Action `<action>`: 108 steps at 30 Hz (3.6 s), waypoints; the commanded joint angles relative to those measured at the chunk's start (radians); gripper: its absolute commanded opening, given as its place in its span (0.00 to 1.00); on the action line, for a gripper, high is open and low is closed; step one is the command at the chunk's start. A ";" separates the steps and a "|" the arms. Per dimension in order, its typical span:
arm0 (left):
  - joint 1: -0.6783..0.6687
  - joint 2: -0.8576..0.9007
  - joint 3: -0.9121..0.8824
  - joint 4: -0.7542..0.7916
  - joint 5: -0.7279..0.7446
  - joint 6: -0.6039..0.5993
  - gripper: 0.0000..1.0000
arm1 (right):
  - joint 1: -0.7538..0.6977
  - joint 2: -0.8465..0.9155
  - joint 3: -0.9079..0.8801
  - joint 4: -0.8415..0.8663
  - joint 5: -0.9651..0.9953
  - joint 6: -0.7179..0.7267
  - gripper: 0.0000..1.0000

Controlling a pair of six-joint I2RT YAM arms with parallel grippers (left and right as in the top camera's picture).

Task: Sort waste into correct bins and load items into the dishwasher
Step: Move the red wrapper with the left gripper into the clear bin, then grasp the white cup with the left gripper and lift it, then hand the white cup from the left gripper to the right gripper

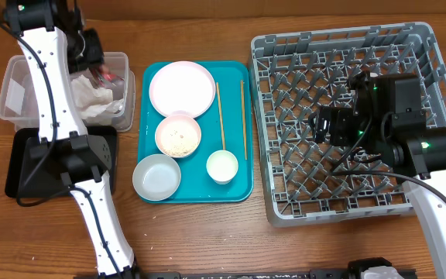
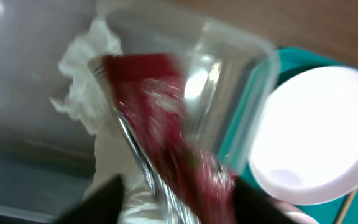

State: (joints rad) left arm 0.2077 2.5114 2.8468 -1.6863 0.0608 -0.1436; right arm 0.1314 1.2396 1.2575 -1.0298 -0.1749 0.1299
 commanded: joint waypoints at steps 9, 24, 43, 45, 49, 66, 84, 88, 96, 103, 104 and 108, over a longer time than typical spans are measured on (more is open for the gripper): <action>0.052 -0.100 0.010 -0.003 0.117 0.078 1.00 | -0.004 0.001 0.026 0.010 0.004 -0.004 1.00; -0.146 -0.585 -0.318 -0.003 0.217 0.130 1.00 | -0.004 0.001 0.026 0.010 -0.011 -0.004 1.00; -0.584 -0.640 -1.154 0.324 0.157 -0.026 0.87 | -0.003 0.001 0.026 0.010 -0.011 -0.004 1.00; -0.596 -0.640 -1.202 0.364 0.156 -0.052 0.81 | -0.004 0.001 0.026 0.011 -0.011 -0.004 1.00; -0.612 -0.640 -1.286 0.407 0.141 -0.105 0.70 | -0.004 0.001 0.026 0.010 -0.011 -0.003 1.00; -0.647 -0.640 -1.467 0.555 0.142 -0.104 0.46 | -0.004 0.001 0.026 0.018 -0.011 -0.003 1.00; -0.541 -0.640 -1.182 0.390 0.542 0.126 0.04 | -0.003 0.020 0.021 0.050 -0.329 0.000 1.00; -0.465 -0.640 -1.081 0.355 0.795 0.222 0.04 | -0.003 0.053 0.012 0.142 -0.550 0.000 1.00; -0.357 -0.640 -1.065 0.348 1.172 0.306 0.04 | -0.002 0.111 0.012 0.331 -0.850 0.000 1.00; -0.352 -0.640 -1.065 0.352 1.364 0.336 0.04 | 0.002 0.147 0.012 0.450 -0.949 0.048 1.00; -0.352 -0.640 -1.065 0.352 1.386 0.345 0.04 | 0.006 0.154 0.012 0.461 -0.949 0.053 1.00; -0.352 -0.640 -1.065 0.352 1.426 0.350 0.04 | 0.038 0.170 0.012 0.501 -0.949 0.069 0.97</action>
State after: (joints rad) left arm -0.1425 1.8816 1.7588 -1.3354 1.3758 0.1623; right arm 0.1413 1.3945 1.2575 -0.5491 -1.0859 0.1730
